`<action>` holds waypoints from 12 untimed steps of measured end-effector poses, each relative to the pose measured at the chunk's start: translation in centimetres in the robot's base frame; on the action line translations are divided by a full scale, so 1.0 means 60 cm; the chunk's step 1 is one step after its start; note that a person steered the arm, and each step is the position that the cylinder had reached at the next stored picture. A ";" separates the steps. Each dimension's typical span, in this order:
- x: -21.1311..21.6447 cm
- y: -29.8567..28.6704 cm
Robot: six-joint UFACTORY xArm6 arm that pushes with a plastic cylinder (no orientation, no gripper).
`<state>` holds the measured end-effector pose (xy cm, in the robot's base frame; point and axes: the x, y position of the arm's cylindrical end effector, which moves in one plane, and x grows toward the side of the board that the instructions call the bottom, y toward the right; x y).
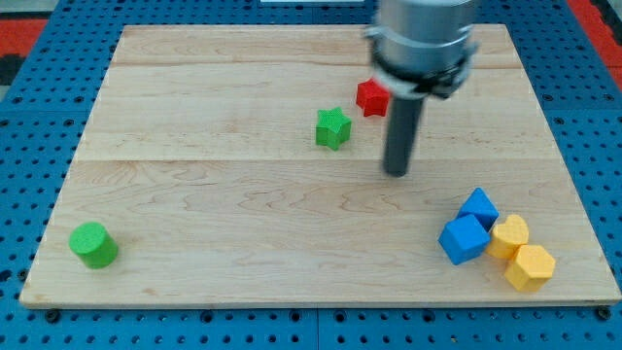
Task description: Push the green star towards the green circle
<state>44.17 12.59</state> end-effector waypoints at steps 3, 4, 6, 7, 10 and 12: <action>-0.307 0.073; -0.283 0.016; -0.141 -0.038; -0.105 -0.084; 0.007 -0.261; 0.125 -0.404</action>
<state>51.67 -11.66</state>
